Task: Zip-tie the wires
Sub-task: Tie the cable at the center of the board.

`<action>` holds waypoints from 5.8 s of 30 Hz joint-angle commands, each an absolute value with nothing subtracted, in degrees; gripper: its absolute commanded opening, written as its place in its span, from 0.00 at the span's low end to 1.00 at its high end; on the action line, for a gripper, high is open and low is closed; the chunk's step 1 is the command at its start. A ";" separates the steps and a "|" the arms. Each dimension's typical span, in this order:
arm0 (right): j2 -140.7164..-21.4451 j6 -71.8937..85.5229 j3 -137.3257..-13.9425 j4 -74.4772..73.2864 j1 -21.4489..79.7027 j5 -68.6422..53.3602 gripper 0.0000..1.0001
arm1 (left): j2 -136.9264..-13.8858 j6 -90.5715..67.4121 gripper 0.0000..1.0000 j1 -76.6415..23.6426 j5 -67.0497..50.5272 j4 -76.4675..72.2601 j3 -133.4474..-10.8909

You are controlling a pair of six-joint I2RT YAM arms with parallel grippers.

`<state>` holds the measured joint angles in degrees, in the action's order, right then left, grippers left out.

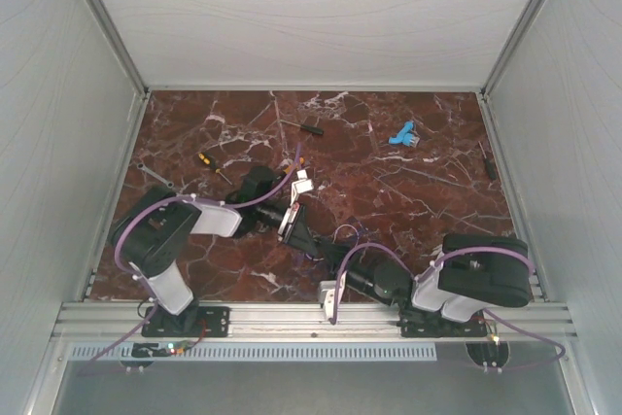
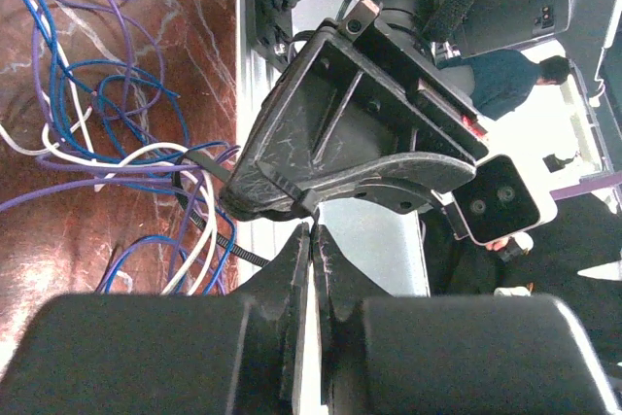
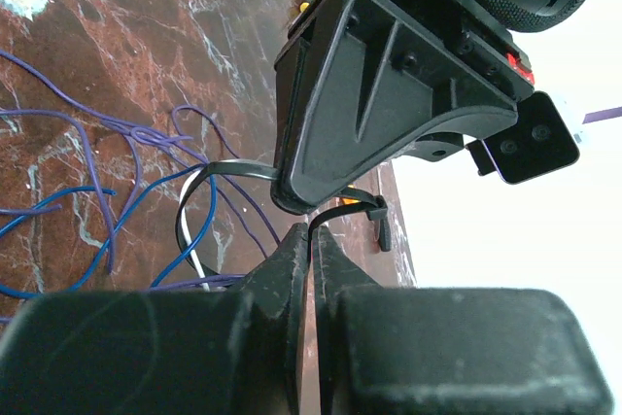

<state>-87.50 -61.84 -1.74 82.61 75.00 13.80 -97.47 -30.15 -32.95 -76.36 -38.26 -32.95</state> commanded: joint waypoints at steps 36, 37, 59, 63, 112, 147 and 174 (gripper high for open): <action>-82.11 -47.60 -4.29 86.54 70.75 8.32 0.16 | -99.37 -33.32 0.00 -34.58 -77.88 -49.83 -32.70; -82.16 -47.36 -4.38 86.41 70.61 8.13 0.17 | -99.39 -33.31 0.00 -34.62 -77.87 -49.83 -32.70; -81.54 -45.27 -3.75 85.45 67.60 3.55 0.00 | -99.98 -34.68 0.00 -34.63 -77.46 -52.06 -32.52; -81.37 -45.74 -3.68 84.37 67.91 3.99 0.00 | -99.37 -35.32 0.00 -34.29 -77.55 -52.92 -32.46; -85.20 -46.01 -3.80 87.14 70.42 8.92 0.00 | -99.08 -47.82 0.07 -29.44 -62.11 -64.49 -32.29; -80.72 -40.04 -3.56 83.55 66.14 3.14 0.00 | -89.81 -33.56 0.48 -29.57 -64.81 -60.22 -28.64; -80.11 -40.15 -4.30 80.37 65.86 3.44 0.00 | -94.82 -40.76 0.00 -32.04 -67.68 -70.85 -30.17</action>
<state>-81.01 -41.17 -3.86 79.07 66.19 3.57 -94.65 -40.71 -31.81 -66.70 -65.25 -28.69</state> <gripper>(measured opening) 0.004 0.003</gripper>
